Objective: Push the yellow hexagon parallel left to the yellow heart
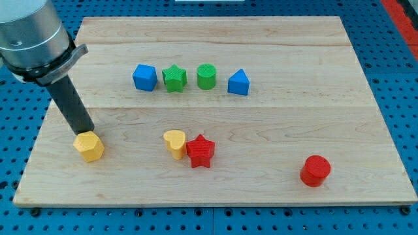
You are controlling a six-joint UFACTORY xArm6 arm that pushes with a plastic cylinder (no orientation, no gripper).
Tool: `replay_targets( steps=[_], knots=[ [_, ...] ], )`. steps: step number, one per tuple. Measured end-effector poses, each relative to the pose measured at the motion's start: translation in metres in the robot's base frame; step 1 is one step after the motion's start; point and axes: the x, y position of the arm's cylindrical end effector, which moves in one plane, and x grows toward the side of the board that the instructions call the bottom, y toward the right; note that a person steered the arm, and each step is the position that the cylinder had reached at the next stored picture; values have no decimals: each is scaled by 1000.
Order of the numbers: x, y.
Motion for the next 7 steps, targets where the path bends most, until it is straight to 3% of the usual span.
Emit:
replay_targets(
  steps=[1, 2, 4, 5, 6, 7],
  knots=[
    [23, -37],
    [72, -11],
    [73, 89],
    [85, 11],
    [64, -68],
    [50, -34]
  ],
)
